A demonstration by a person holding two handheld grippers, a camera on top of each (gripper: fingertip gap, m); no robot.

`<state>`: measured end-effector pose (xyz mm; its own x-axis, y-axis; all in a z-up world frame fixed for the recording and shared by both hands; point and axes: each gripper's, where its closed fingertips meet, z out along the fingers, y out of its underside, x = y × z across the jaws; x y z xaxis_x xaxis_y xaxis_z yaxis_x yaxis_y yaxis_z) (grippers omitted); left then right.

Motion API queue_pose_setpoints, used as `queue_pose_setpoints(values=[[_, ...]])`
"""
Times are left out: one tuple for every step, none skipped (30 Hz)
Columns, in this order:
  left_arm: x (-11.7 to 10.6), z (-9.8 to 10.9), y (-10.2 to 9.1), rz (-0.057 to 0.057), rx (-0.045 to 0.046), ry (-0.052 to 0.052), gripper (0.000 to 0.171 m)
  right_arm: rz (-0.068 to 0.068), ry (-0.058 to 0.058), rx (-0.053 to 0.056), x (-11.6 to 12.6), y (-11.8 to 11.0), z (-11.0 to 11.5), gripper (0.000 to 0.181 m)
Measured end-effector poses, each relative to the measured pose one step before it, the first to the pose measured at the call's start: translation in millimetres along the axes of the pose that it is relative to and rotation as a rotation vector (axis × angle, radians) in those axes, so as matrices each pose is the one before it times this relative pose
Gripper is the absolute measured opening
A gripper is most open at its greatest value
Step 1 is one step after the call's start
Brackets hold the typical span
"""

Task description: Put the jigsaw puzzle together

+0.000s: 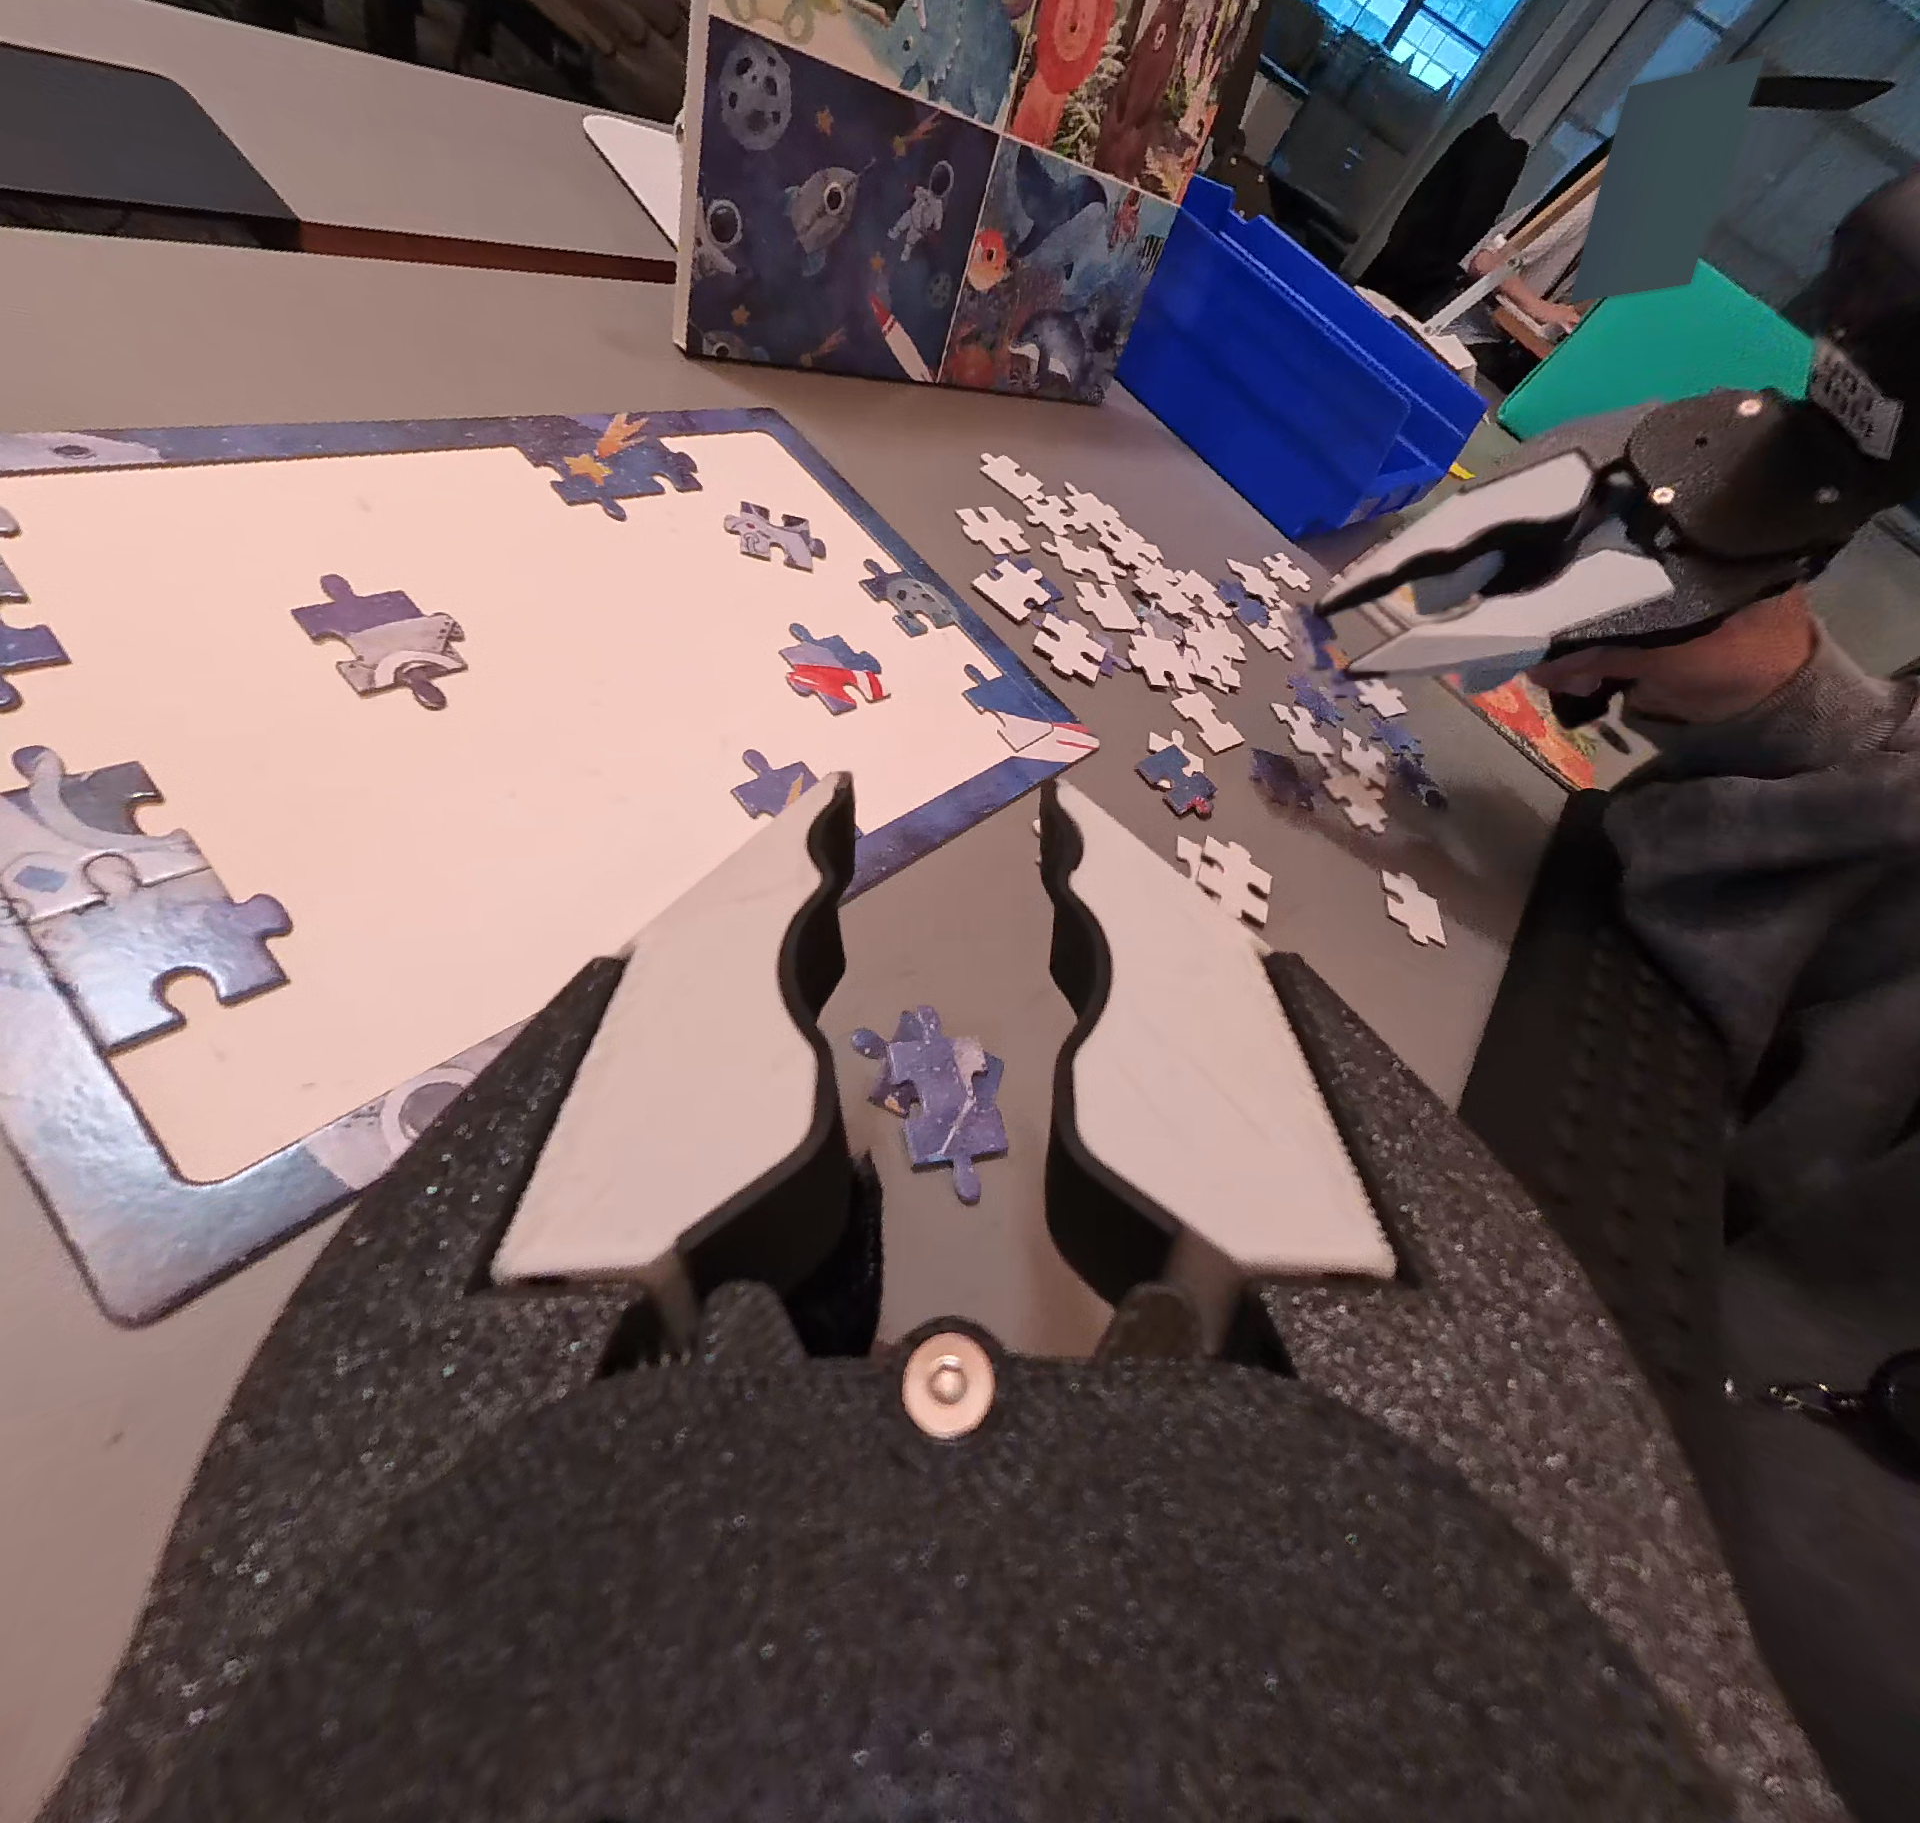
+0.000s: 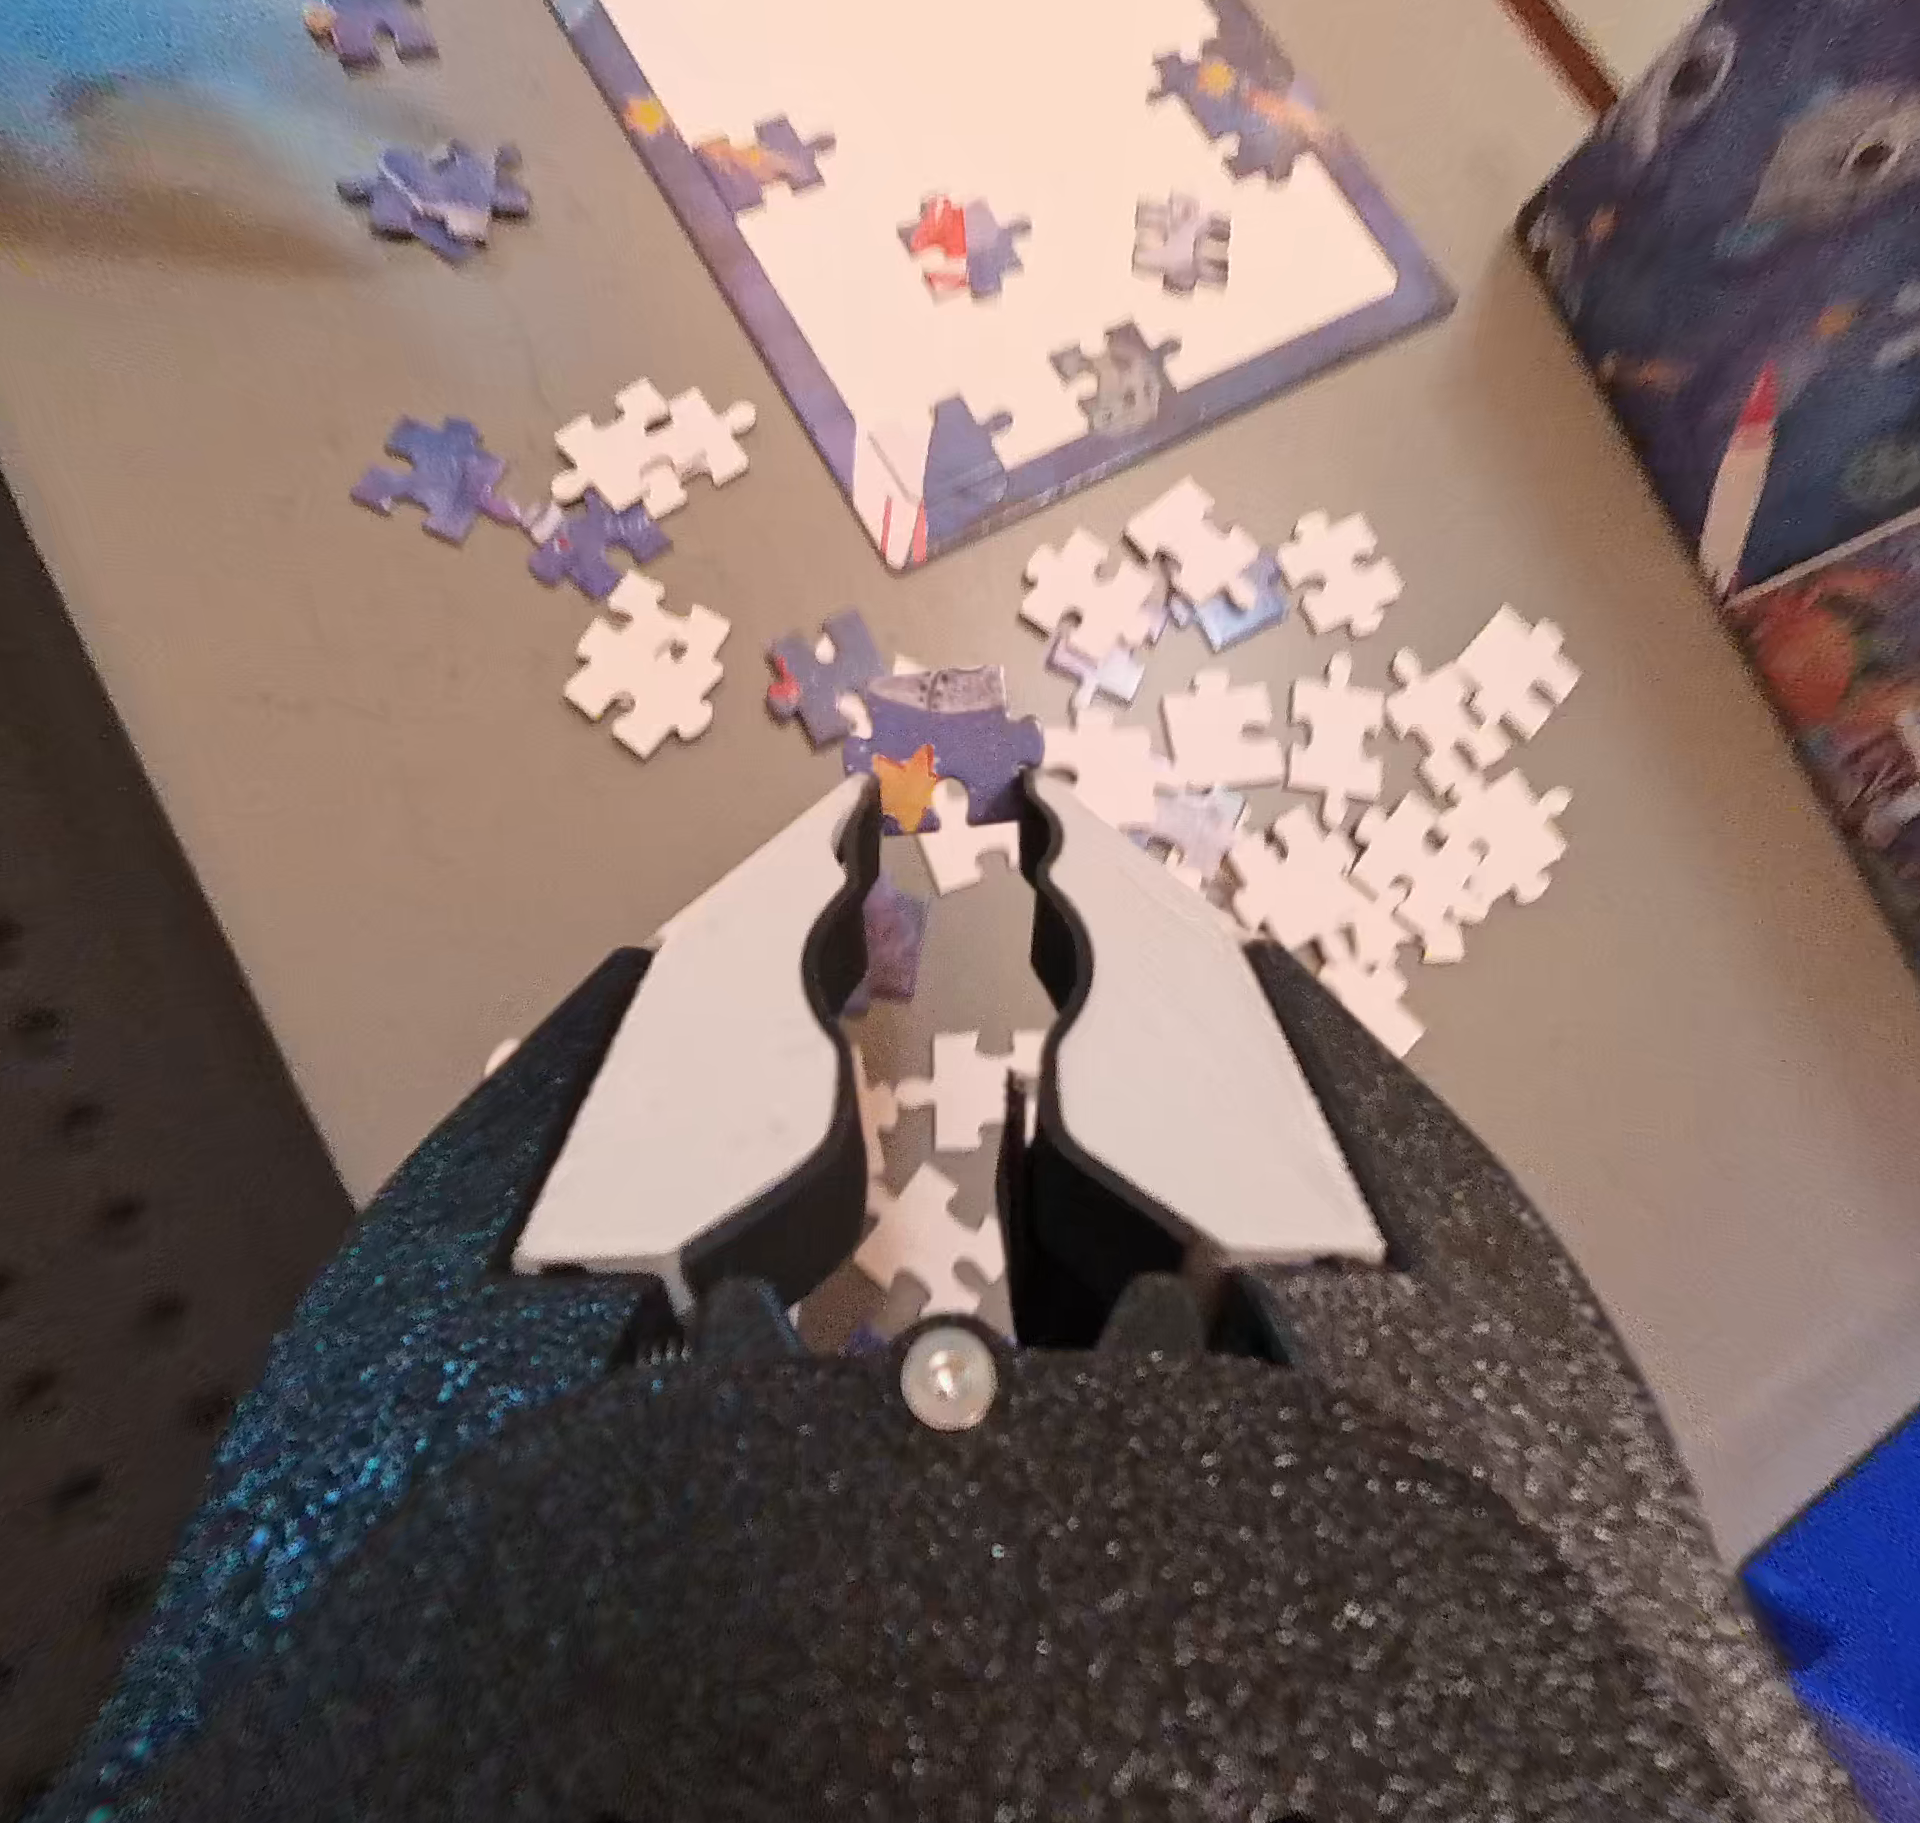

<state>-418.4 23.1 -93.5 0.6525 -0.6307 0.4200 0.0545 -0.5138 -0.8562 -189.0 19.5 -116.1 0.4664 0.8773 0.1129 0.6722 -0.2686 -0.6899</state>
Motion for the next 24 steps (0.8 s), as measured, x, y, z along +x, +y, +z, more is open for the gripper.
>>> queue_pose_setpoints(values=[[0.62, -0.69, -1.12, 0.0013, 0.00701, 0.0029, 0.035, -0.0214, 0.0145, 0.0102, 1.76, -11.01, 1.65, 0.026], [0.25, -0.71, -1.53, 0.0016, 0.0086, 0.0003, 0.035, -0.0226, 0.007, 0.01, 1.12, -10.46, 2.48, 0.026], [-0.31, -0.79, -1.37, -0.0009, 0.00791, -0.0008, 0.035, -0.0163, -0.0089, 0.0096, -1.03, -9.57, 3.24, 0.026], [-0.82, -0.64, -0.73, -0.0044, 0.00475, -0.0008, 0.035, -0.0088, -0.0101, 0.0058, -0.94, -8.83, 3.74, 0.026], [-1.78, -0.84, -0.11, -0.0061, 0.00183, -0.005, 0.035, -0.0078, -0.0034, 0.0048, -0.36, -8.42, 4.23, 0.026], [-2.7, -1.15, -0.28, -0.0055, 0.00404, -0.0095, 0.035, -0.0107, -0.0058, 0.0022, -1.16, -8.29, 4.61, 0.026], [-4.47, -1.41, -0.52, -0.0072, 0.0048, -0.0179, 0.035, -0.0151, -0.0066, -0.0011, -1.75, -8.31, 5.25, 0.026], [-8.69, -1.41, -0.19, -0.0171, 0.00242, -0.0387, 0.034, -0.0172, -0.0024, -0.0022, -1.42, -8.65, 5.78, 0.026], [-15.19, -1.25, 0.84, -0.0359, -0.00335, -0.0687, 0.032, -0.0192, -0.0072, -0.0024, -2.48, -8.9, 6.52, 0.026], [-19.9, -1.2, 2.38, -0.0488, -0.01329, -0.09, 0.032, -0.0203, -0.0127, -0.0014, -3.39, -9.24, 7.32, 0.026], [-19.41, -1.9, 1.49, -0.033, -0.00686, -0.0863, 0.032, -0.0155, -0.0146, -0.0019, -3.32, -9.5, 8.68, 0.026], [-20.4, -3.27, -0.6, -0.0231, 0.00891, -0.0958, 0.031, -0.0116, -0.0215, -0.0049, -4.0, -9.62, 10.16, 0.026], [-21.96, -3.69, -1.14, -0.0267, 0.00897, -0.1033, 0.03, -0.0121, -0.0207, -0.0085, -3.74, -9.54, 11.29, 0.026], [-18.76, -3.01, -1.59, -0.0093, 0.00903, -0.0865, 0.03, -0.0149, -0.0139, -0.009, -2.76, -10.15, 12.41, 0.026], [-13.05, -2.55, -2.66, 0.0107, 0.01637, -0.0592, 0.023, -0.0155, -0.0139, -0.005, -2.53, -10.97, 13.38, 0.026], [-7.95, -1.52, -2.12, 0.0065, 0.01459, -0.0348, 0.015, -0.0083, -0.0201, 0.0021, -2.83, -11.62, 14.3, 0.026], [-3.63, -0.05, 0.12, -0.0125, 0.00089, -0.0111, 0.011, 0.0013, -0.0307, 0.0022, -3.35, -11.01, 15.15, 0.026], [0.53, 1.27, 2.44, -0.0223, -0.01256, 0.0136, 0.01, 0.0008, -0.0338, -0.0006, -3.26, -9.94, 15.71, 0.026], [2.83, 2.13, 3.97, -0.0141, -0.01923, 0.0257, 0.009, -0.0072, -0.0295, 0.0011, -2.34, -8.88, 15.86, 0.026], [1.17, 2.32, 4.63, -0.0007, -0.022, 0.012, 0.003, -0.0112, -0.0291, -0.0007, -2.02, -7.51, 15.6, 0.026], [-1.03, 1.76, 3.78, 0.0068, -0.01871, -0.0039, 0.0, -0.0088, -0.0252, -0.0041, -1.26, -6.18, 15.22, 0.026], [-1.2, 1.25, 2.7, 0.0055, -0.01445, -0.0059, 0.0, -0.0043, -0.02, -0.0107, -0.24, -4.37, 14.43, 0.026], [-0.13, 0.93, 2.13, 0.0014, -0.01256, -0.001, 0.0, -0.0037, -0.0216, -0.0136, -0.94, -3.16, 12.96, 0.026], [-0.09, 0.67, 2.06, 0.0014, -0.01171, -0.002, 0.0, -0.0018, -0.0176, -0.0063, -0.96, -3.36, 10.84, 0.026]])
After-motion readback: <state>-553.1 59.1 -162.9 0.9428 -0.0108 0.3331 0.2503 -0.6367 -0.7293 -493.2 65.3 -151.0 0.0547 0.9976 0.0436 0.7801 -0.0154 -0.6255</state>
